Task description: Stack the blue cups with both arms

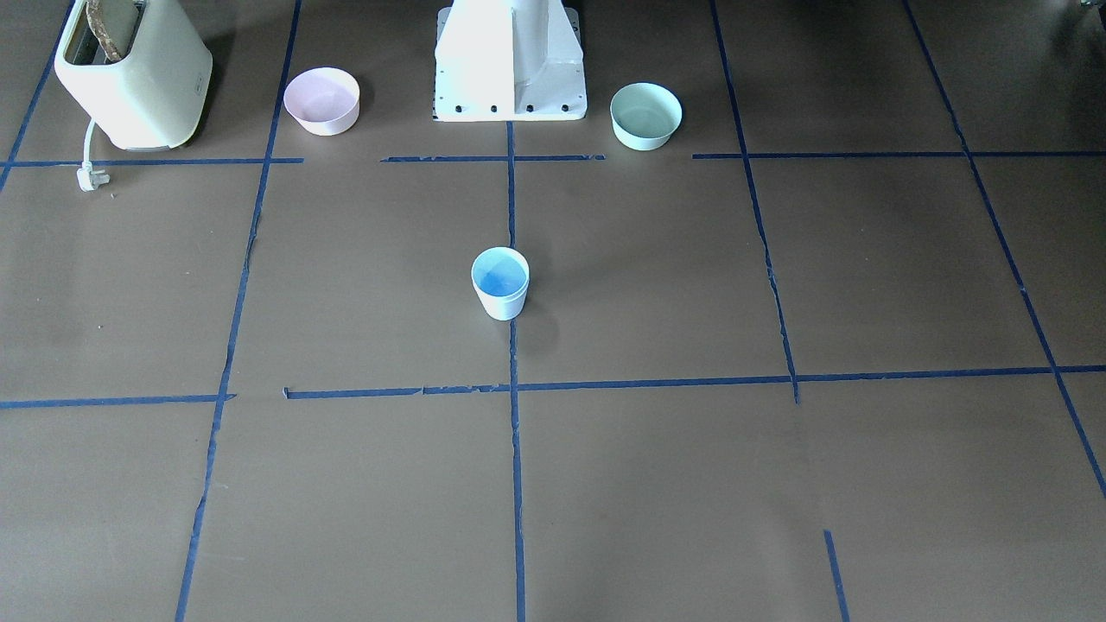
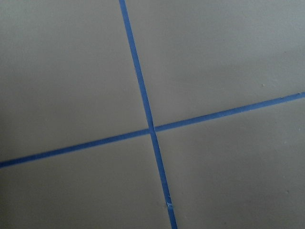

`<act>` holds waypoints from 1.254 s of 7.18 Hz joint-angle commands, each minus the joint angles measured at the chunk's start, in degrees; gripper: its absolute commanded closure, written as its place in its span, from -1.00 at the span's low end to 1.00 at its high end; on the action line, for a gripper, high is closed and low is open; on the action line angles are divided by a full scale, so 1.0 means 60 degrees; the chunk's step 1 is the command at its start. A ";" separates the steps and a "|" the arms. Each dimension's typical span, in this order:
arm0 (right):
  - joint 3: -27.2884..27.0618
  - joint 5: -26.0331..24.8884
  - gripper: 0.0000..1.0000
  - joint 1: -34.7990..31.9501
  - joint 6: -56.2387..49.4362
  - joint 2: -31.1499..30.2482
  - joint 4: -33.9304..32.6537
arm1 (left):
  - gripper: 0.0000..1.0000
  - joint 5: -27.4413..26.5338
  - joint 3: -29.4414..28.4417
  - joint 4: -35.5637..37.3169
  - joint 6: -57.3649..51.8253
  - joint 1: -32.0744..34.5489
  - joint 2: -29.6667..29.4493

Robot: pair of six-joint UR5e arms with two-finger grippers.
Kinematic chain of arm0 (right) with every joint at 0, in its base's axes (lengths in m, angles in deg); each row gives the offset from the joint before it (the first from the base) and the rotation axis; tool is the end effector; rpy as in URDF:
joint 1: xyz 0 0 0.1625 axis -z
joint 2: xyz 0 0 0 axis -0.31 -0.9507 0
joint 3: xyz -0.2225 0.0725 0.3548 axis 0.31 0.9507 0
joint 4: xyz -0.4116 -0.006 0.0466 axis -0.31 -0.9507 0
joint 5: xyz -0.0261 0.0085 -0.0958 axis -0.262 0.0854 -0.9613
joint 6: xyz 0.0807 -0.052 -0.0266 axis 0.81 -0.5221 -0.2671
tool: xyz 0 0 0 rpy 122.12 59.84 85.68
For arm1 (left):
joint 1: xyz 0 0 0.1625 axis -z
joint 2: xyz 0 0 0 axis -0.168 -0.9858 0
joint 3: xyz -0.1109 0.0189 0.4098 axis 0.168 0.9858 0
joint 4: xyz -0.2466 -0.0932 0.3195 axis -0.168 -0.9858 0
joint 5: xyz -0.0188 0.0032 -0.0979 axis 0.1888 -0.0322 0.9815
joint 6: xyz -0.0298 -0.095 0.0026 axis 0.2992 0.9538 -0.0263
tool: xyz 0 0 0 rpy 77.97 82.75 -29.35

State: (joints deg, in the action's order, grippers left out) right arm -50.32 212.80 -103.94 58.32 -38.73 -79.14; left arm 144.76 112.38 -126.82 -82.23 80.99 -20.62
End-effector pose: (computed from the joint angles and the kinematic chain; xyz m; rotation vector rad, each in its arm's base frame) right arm 0.0275 -0.4613 0.6094 0.0873 -0.8223 -0.1378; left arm -0.0667 -0.5278 0.6007 0.0920 0.8140 0.1643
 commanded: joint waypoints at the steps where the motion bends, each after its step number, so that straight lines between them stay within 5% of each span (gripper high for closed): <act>1: 0.0245 -0.0026 -1.00 -0.0086 -0.0022 0.0038 -0.0002 | -1.00 -0.0005 0.0261 0.0187 0.0069 -0.0023 0.0378; 3: 0.0378 0.0003 -1.00 -0.0086 0.0007 -0.0064 0.0041 | -1.00 -0.0034 0.0803 0.0202 0.0097 -0.0052 0.0993; 9: 0.0306 -0.0085 -1.00 -0.0115 -0.0022 -0.0078 0.0056 | -1.00 -0.0136 0.0776 0.1403 0.0162 -0.0315 0.0818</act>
State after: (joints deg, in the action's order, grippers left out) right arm -48.14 212.16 -104.58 58.22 -38.86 -78.83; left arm 144.18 117.31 -118.64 -78.94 79.70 -16.14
